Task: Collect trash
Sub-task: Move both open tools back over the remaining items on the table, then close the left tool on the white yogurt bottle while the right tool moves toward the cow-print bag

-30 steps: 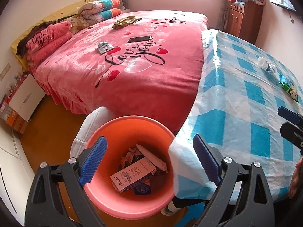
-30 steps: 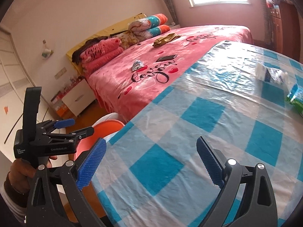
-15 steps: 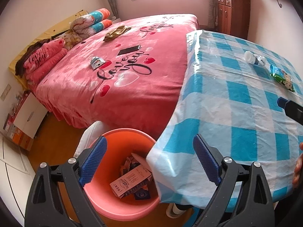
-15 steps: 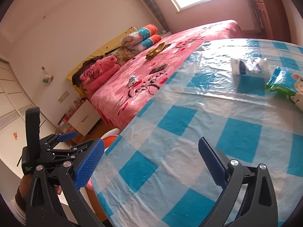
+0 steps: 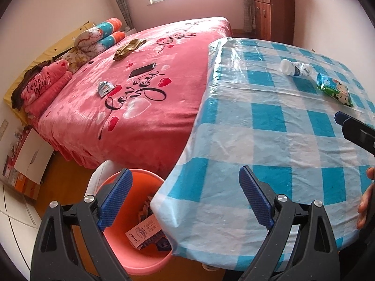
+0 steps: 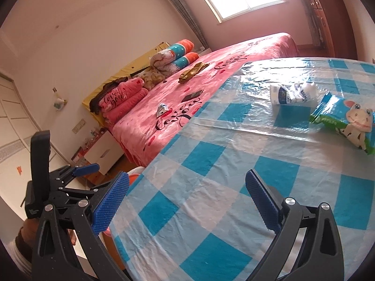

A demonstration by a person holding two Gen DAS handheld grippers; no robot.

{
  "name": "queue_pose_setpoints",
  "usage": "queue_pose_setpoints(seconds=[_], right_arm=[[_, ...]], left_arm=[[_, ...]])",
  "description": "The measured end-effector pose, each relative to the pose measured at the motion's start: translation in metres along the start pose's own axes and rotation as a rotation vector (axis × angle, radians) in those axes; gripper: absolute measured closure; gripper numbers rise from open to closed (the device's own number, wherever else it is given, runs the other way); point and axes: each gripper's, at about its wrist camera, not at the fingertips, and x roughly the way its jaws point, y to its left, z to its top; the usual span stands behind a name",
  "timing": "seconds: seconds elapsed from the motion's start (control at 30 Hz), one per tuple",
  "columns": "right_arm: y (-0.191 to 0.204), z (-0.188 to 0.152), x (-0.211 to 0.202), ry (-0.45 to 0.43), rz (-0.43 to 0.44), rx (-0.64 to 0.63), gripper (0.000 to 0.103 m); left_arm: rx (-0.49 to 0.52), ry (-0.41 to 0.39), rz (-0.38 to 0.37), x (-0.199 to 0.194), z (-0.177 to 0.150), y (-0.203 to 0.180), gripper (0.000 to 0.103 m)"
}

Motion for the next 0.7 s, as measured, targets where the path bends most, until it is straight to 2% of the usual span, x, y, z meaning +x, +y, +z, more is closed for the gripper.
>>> queue_pose_setpoints(seconds=[0.17, 0.37, 0.7], right_arm=[[-0.004, 0.0, -0.003, 0.013, -0.023, -0.017, 0.005], [-0.023, 0.003, -0.009, 0.025, -0.055, 0.028, 0.005], [-0.069, 0.015, -0.043, -0.067, -0.133, 0.113, 0.005]], left_arm=[[0.028, 0.005, 0.001, 0.001, 0.005, -0.015, 0.01], [0.04, 0.005, -0.014, 0.003, 0.013, -0.029, 0.011], [0.089, -0.007, -0.109, 0.013, 0.047, -0.075, 0.011]])
